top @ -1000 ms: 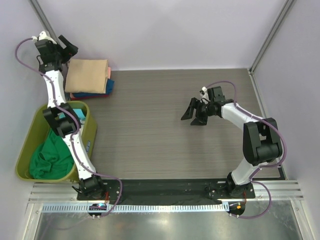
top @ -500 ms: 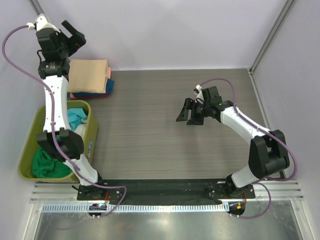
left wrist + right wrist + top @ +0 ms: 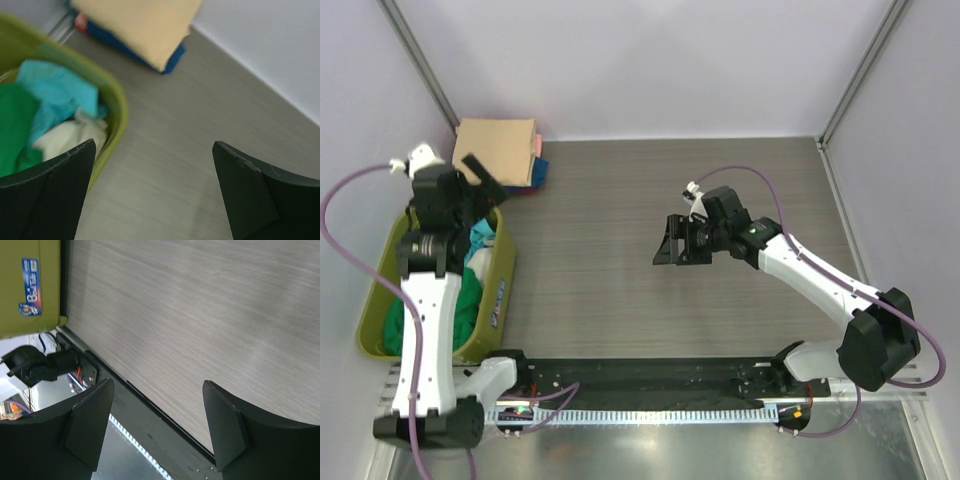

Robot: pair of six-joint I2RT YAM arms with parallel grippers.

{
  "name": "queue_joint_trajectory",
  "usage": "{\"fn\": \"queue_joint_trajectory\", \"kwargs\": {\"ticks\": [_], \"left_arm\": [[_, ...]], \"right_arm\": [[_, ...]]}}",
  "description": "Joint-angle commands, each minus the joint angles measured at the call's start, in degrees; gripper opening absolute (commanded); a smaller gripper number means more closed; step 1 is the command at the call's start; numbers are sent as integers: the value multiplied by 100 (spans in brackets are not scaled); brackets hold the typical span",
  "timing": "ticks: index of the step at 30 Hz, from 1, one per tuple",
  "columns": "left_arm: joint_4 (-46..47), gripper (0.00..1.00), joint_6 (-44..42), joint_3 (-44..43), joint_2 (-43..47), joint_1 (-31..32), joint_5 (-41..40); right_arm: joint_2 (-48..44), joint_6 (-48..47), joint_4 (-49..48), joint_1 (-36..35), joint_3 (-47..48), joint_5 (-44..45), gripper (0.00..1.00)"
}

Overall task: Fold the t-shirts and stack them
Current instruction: Reset both grippers

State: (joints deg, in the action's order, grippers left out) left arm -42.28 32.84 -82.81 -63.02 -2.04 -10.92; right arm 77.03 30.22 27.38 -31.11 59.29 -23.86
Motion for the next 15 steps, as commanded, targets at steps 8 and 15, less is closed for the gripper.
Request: {"fn": "queue_joint_trajectory", "kwargs": {"ticks": [8,15], "left_arm": [[-572,100,74,2522,2794,-50,-18],[-615,100,-620,2603,3199,-42,291]], "right_arm": [[-689,449,-250,-712,-541,584,78],[-1059,511,-329,-747,-910,707,79]]}}
